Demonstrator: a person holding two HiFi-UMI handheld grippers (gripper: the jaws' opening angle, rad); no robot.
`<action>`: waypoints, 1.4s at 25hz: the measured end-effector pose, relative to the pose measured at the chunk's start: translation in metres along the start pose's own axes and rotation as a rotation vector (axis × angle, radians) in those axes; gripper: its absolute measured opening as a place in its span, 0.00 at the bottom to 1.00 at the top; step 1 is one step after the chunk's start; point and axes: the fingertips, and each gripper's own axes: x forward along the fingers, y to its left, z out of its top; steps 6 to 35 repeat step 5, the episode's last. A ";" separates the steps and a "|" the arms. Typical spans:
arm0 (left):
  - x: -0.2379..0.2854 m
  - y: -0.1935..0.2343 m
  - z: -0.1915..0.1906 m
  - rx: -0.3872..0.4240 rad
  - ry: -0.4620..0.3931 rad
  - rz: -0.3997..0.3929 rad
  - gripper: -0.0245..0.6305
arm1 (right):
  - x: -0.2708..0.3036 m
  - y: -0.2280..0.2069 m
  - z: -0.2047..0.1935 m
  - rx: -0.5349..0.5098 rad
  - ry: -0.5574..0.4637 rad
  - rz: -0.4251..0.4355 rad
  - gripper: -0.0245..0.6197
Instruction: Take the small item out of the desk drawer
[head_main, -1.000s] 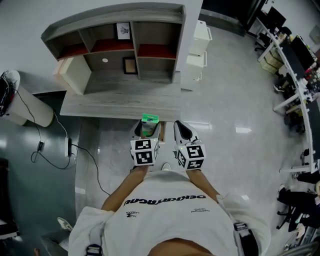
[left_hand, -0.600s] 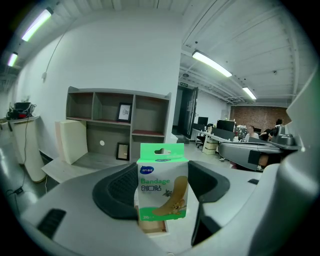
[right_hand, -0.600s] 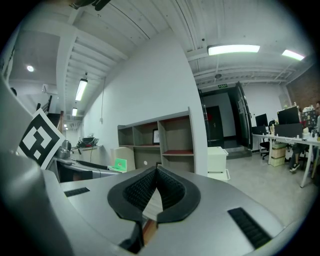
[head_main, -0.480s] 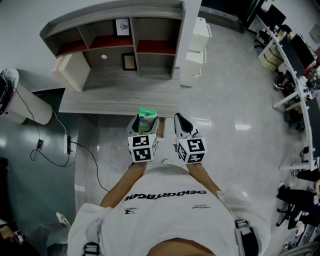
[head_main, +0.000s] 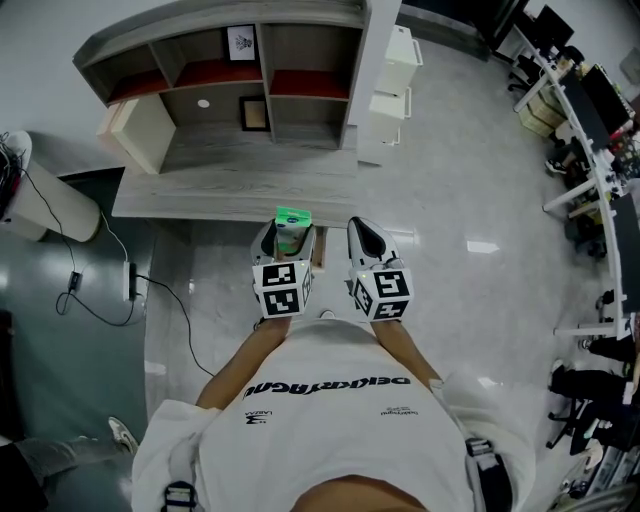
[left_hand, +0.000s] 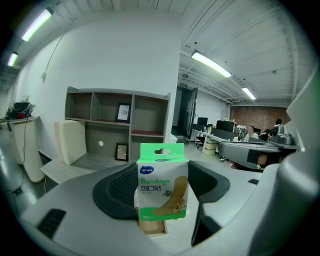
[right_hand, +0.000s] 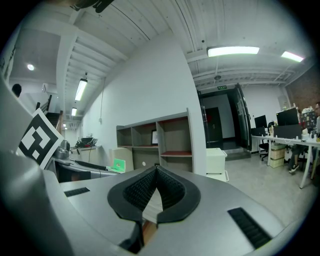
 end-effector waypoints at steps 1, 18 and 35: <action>0.001 0.000 -0.001 -0.001 -0.001 0.000 0.53 | 0.001 -0.001 -0.001 0.000 0.001 -0.001 0.09; 0.004 0.001 0.001 -0.005 -0.004 0.005 0.53 | 0.003 -0.004 0.001 -0.003 0.001 0.001 0.09; 0.004 0.001 0.001 -0.005 -0.004 0.005 0.53 | 0.003 -0.004 0.001 -0.003 0.001 0.001 0.09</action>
